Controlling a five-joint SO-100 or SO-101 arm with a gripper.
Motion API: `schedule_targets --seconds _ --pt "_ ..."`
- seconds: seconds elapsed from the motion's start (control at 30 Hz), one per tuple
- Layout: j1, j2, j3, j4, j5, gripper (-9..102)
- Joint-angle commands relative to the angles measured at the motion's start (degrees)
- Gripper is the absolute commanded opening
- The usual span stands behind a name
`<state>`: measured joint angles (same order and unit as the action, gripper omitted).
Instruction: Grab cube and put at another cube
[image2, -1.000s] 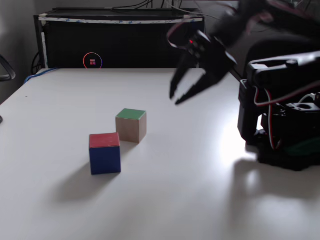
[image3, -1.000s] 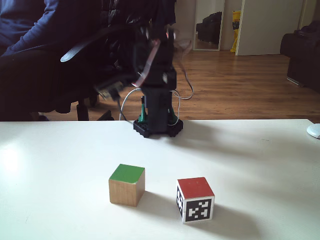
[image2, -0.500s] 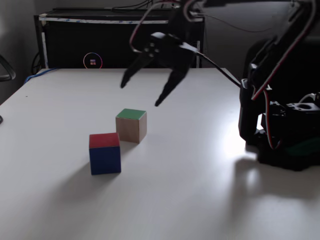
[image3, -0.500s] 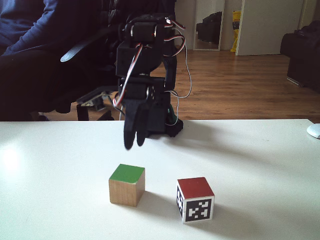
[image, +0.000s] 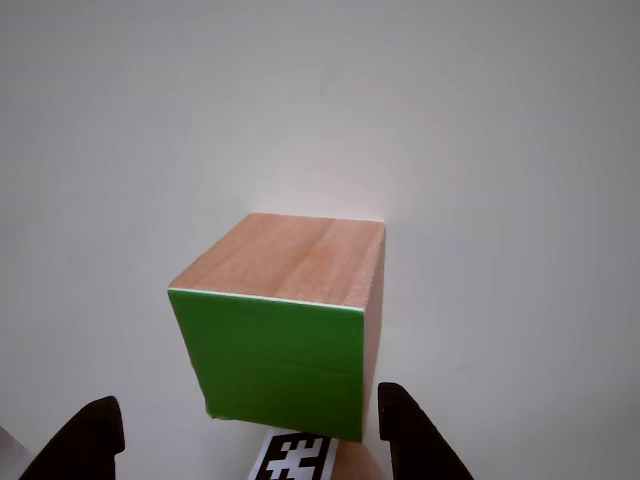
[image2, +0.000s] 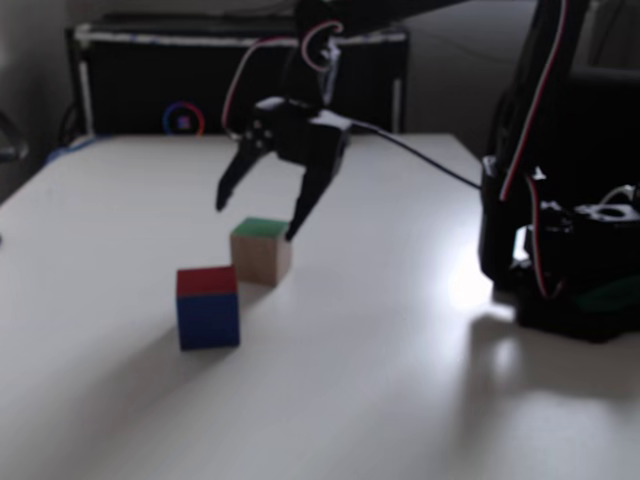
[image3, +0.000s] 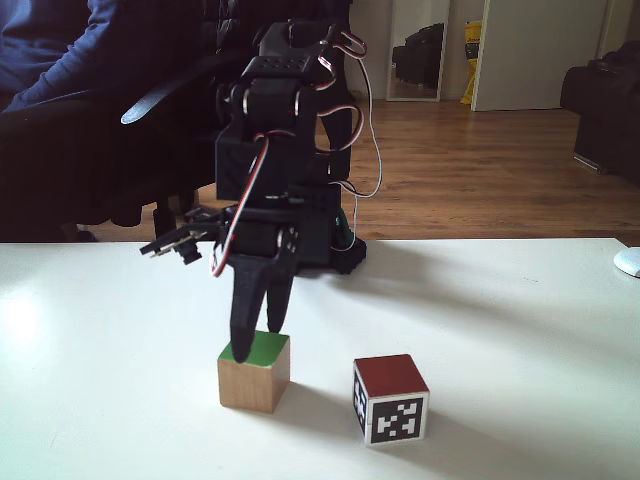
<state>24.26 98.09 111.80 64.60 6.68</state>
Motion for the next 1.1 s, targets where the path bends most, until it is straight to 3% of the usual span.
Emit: schedule_targets --seconds 0.0,1.07 --pt "-0.53 0.18 0.26 -2.20 0.44 39" --pt "0.26 -11.87 -1.41 -8.35 1.23 37"
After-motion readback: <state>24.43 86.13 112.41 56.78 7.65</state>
